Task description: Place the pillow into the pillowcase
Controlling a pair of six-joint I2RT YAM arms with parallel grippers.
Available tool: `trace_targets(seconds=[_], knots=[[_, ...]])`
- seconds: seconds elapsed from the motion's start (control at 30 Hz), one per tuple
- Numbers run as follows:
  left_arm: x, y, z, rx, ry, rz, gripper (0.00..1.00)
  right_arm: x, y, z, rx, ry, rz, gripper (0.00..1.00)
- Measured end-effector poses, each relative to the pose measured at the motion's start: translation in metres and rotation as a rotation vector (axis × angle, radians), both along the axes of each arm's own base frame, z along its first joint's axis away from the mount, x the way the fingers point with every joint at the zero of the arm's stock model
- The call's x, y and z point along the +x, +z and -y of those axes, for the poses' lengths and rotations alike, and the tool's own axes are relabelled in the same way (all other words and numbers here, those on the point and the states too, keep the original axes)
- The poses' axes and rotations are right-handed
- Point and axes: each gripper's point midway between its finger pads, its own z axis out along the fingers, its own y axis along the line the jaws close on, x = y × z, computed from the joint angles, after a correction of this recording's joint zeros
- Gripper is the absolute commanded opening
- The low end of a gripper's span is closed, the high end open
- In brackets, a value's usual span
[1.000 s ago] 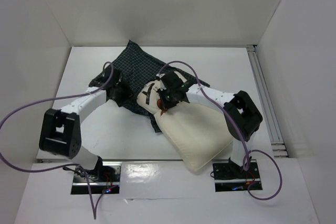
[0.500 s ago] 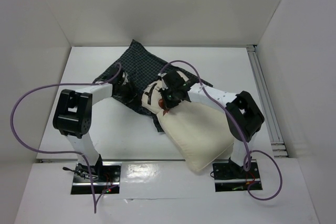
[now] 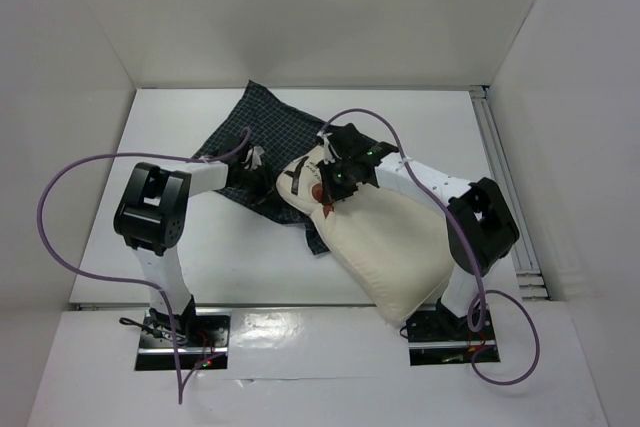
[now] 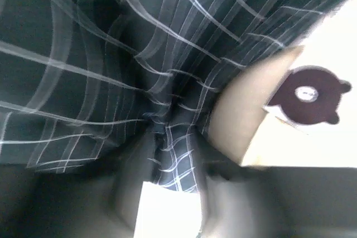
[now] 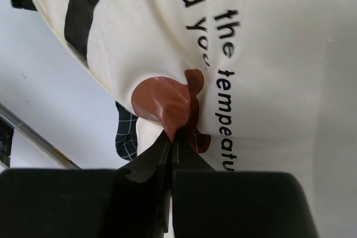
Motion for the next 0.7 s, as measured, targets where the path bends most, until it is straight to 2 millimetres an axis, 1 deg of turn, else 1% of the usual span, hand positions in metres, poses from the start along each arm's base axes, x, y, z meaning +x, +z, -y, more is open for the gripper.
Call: trace_targets(seconds=[0.03, 0.1, 0.2, 0.27, 0.3, 0.33, 0.37, 0.4, 0.47, 0.6, 0.7], knots=[[-0.001, 0.003, 0.004, -0.02, -0.004, -0.006, 0.57, 0.0, 0.0, 0.0, -0.001, 0.001, 0.0, 0.0], [-0.001, 0.007, 0.006, -0.031, -0.012, 0.002, 0.57, 0.0, 0.0, 0.001, -0.003, 0.001, -0.001, 0.0], [-0.002, 0.007, 0.007, -0.031, -0.013, 0.003, 0.56, 0.0, 0.0, 0.002, -0.003, 0.001, 0.0, 0.0], [-0.002, 0.007, 0.007, -0.032, -0.013, 0.002, 0.59, 0.0, 0.0, 0.002, -0.003, 0.001, 0.0, 0.0], [-0.002, 0.007, 0.008, -0.033, -0.013, 0.001, 0.55, 0.001, 0.0, 0.002, -0.004, 0.001, 0.0, 0.0], [-0.002, 0.008, 0.008, -0.034, -0.014, 0.002, 0.43, 0.001, 0.0, 0.002, -0.004, 0.0, 0.0, 0.0], [-0.002, 0.007, 0.008, -0.032, -0.017, 0.003, 0.2, 0.001, 0.0, 0.002, -0.003, -0.001, -0.001, 0.0], [-0.003, 0.007, 0.009, -0.032, -0.016, -0.002, 0.0, 0.001, 0.0, 0.002, -0.002, 0.0, -0.002, 0.0], [-0.005, 0.008, 0.012, -0.029, -0.026, -0.002, 0.0, 0.001, 0.0, 0.002, -0.001, 0.001, -0.002, 0.0], [0.001, 0.015, 0.014, -0.011, -0.038, 0.018, 0.0, 0.001, 0.0, 0.003, -0.002, 0.0, -0.003, 0.0], [0.005, 0.027, 0.006, 0.003, -0.024, 0.047, 0.0, 0.001, 0.0, 0.004, -0.002, -0.004, -0.004, 0.0]])
